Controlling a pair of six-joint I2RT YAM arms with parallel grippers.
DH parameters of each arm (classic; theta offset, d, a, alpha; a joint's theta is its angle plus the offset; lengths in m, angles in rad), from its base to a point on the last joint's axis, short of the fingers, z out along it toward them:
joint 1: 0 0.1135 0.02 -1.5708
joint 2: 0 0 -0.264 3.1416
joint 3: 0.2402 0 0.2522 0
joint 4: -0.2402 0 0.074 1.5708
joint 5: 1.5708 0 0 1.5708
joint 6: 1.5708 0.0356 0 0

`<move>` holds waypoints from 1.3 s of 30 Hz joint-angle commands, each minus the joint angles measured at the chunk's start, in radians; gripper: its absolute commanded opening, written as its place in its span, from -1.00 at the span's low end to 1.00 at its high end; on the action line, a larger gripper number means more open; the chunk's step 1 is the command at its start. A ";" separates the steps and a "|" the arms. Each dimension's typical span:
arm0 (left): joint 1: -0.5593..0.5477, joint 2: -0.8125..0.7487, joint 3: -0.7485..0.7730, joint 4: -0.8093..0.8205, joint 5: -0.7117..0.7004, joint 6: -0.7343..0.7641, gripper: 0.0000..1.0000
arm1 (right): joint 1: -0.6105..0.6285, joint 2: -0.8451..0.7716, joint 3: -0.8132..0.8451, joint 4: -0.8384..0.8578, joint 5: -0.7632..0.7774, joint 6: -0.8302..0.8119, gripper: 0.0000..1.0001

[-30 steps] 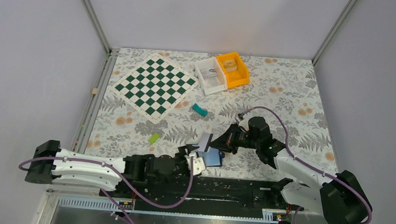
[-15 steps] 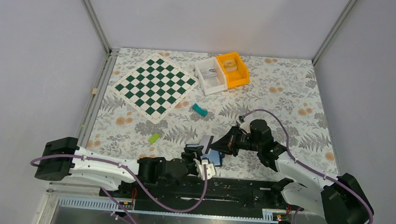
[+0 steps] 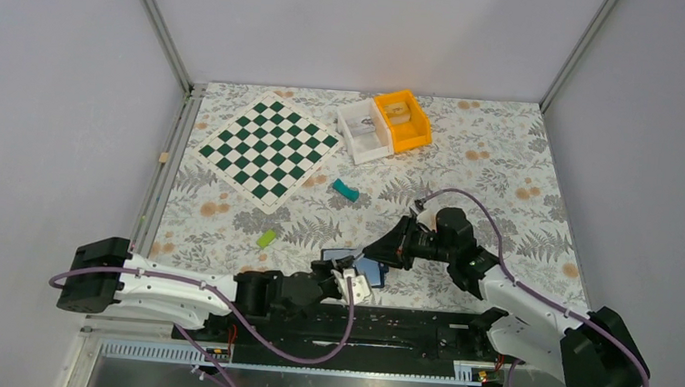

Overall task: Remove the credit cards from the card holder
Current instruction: Place the credit card in the storage box.

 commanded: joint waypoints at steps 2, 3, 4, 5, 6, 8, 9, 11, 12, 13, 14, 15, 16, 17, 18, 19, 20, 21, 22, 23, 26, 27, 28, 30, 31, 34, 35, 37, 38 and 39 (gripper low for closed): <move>0.033 -0.092 0.037 -0.052 0.002 -0.191 -1.00 | -0.007 -0.093 0.013 0.014 0.049 -0.066 -0.24; 0.062 -0.117 0.048 -0.089 0.020 -0.254 -1.00 | -0.008 -0.113 0.022 -0.026 0.067 -0.108 -0.15; 0.096 -0.146 0.055 -0.127 0.062 -0.319 -1.00 | -0.008 -0.139 0.031 -0.062 0.083 -0.149 -0.07; 0.140 -0.180 0.058 -0.158 0.110 -0.389 -1.00 | -0.009 -0.167 0.040 -0.098 0.100 -0.198 0.00; 0.186 -0.213 0.057 -0.181 0.156 -0.490 -1.00 | -0.009 -0.206 0.048 -0.145 0.118 -0.243 0.08; 0.276 -0.275 0.060 -0.231 0.271 -0.607 -1.00 | -0.009 -0.272 0.064 -0.185 0.148 -0.353 0.16; 0.322 -0.299 0.063 -0.254 0.330 -0.659 -1.00 | -0.009 -0.303 0.067 -0.186 0.156 -0.406 0.18; 0.408 -0.332 0.082 -0.313 0.421 -0.779 -1.00 | -0.008 -0.361 0.070 -0.185 0.173 -0.508 0.19; 0.459 -0.338 0.097 -0.344 0.475 -0.834 -1.00 | -0.008 -0.388 0.068 -0.190 0.189 -0.547 0.19; 0.495 -0.338 0.112 -0.365 0.535 -0.882 -1.00 | -0.009 -0.413 0.066 -0.187 0.200 -0.578 0.19; 0.522 -0.339 0.125 -0.377 0.587 -0.919 -1.00 | -0.009 -0.438 0.060 -0.171 0.206 -0.596 0.19; 0.536 -0.338 0.135 -0.384 0.639 -0.961 -1.00 | -0.008 -0.456 0.054 -0.151 0.209 -0.606 0.19; 0.544 -0.339 0.145 -0.384 0.666 -0.999 -1.00 | -0.008 -0.471 0.047 -0.130 0.214 -0.609 0.19; 0.550 -0.341 0.151 -0.379 0.687 -1.033 -1.00 | -0.008 -0.480 0.041 -0.113 0.220 -0.609 0.19; 0.556 -0.343 0.155 -0.370 0.704 -1.072 -1.00 | -0.008 -0.485 0.039 -0.102 0.225 -0.606 0.20; 0.563 -0.347 0.158 -0.359 0.709 -1.111 -1.00 | -0.008 -0.487 0.037 -0.092 0.231 -0.600 0.22; 0.571 -0.350 0.162 -0.352 0.709 -1.152 -1.00 | -0.008 -0.486 0.036 -0.090 0.239 -0.588 0.23; 0.583 -0.351 0.167 -0.348 0.703 -1.193 -1.00 | -0.009 -0.482 0.035 -0.090 0.249 -0.567 0.24; 0.596 -0.350 0.175 -0.352 0.697 -1.229 -1.00 | -0.009 -0.479 0.031 -0.087 0.253 -0.554 0.25; 0.616 -0.347 0.186 -0.362 0.700 -1.266 -1.00 | -0.008 -0.476 0.031 -0.083 0.253 -0.539 0.25; 0.699 -0.319 0.211 -0.359 0.780 -1.347 -1.00 | -0.009 -0.458 0.028 -0.067 0.248 -0.511 0.28; 0.724 -0.310 0.211 -0.338 0.817 -1.370 -1.00 | -0.008 -0.453 0.026 -0.066 0.248 -0.506 0.29; 0.744 -0.301 0.205 -0.314 0.849 -1.396 -1.00 | -0.008 -0.448 0.026 -0.066 0.250 -0.497 0.30; 0.773 -0.291 0.185 -0.244 0.891 -1.452 -1.00 | -0.009 -0.449 0.020 -0.055 0.249 -0.479 0.31; 0.784 -0.288 0.177 -0.220 0.901 -1.478 -1.00 | -0.010 -0.451 0.019 -0.055 0.251 -0.471 0.32; 0.815 -0.275 0.173 -0.201 0.890 -1.488 -1.00 | -0.009 -0.462 0.009 -0.048 0.254 -0.450 0.32; 0.824 -0.271 0.181 -0.212 0.875 -1.477 -1.00 | -0.009 -0.465 0.006 -0.048 0.253 -0.447 0.32; 0.846 -0.252 0.205 -0.266 0.834 -1.459 -1.00 | -0.009 -0.473 -0.002 -0.050 0.251 -0.445 0.31; 0.866 -0.233 0.224 -0.294 0.820 -1.449 -1.00 | -0.009 -0.478 -0.008 -0.052 0.245 -0.438 0.34; 0.886 -0.212 0.245 -0.301 0.819 -1.437 -1.00 | -0.008 -0.486 -0.014 -0.056 0.239 -0.426 0.42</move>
